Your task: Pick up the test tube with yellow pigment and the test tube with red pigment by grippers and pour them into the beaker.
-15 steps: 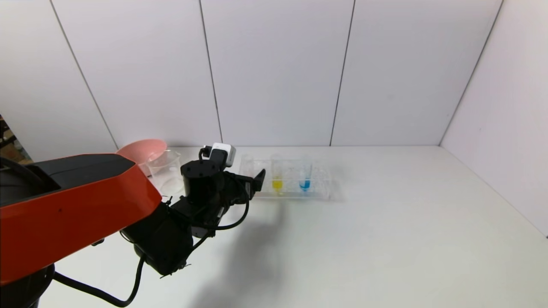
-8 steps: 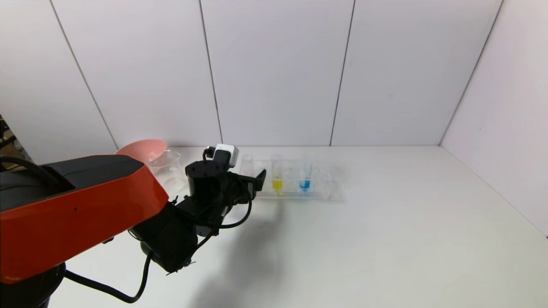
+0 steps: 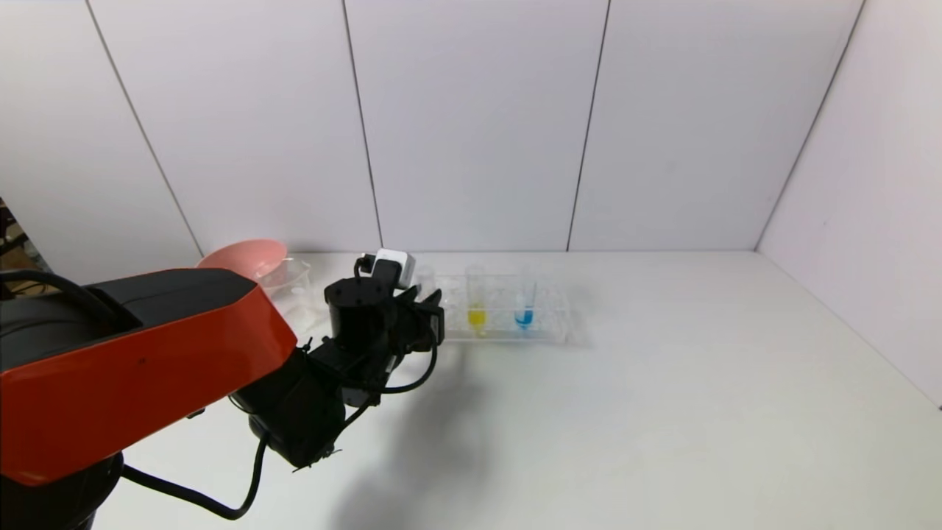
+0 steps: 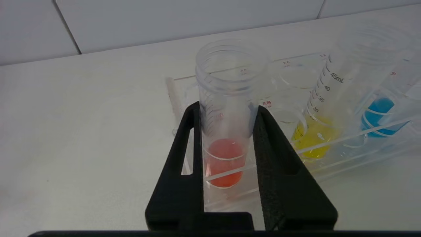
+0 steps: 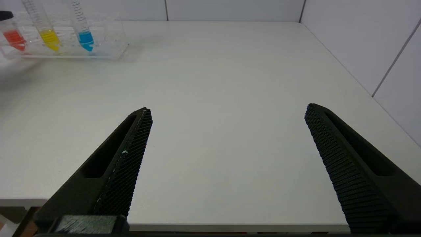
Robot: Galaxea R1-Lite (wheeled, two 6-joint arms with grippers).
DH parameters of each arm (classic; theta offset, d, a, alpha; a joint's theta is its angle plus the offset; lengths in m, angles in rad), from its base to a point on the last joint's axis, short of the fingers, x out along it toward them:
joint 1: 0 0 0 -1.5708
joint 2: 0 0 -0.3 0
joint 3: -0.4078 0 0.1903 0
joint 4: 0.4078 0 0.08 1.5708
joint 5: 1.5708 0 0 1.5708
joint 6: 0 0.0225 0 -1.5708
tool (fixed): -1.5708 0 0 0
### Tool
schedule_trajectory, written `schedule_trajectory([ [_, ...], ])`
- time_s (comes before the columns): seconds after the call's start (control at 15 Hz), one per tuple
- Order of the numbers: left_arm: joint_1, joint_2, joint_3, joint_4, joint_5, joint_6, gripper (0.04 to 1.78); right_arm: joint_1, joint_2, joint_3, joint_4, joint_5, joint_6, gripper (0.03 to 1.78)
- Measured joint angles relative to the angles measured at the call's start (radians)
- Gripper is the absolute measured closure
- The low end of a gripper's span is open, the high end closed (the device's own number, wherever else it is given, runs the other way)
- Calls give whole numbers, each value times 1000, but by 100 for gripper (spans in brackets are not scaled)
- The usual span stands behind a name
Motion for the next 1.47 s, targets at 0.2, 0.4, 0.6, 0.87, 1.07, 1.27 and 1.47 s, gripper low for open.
schedule_trajectory([
  [0.2,-3,3,-3,-1,0,-2,139,0,0,0,0,0,0,11],
  [0.4,-6,3,-2,-1,0,-2,139,0,0,0,0,0,0,11],
  [0.6,-6,2,-2,-1,0,-3,139,0,0,0,0,0,0,11],
  [0.87,-6,0,-1,-1,0,-3,139,0,0,0,0,0,0,11],
  [1.07,-6,-10,-1,-3,0,-1,139,0,0,0,0,0,0,11],
  [1.27,-6,-29,0,-6,-1,3,139,0,0,0,0,0,0,11],
  [1.47,-7,-51,4,-6,-1,4,139,0,0,0,0,0,0,11],
])
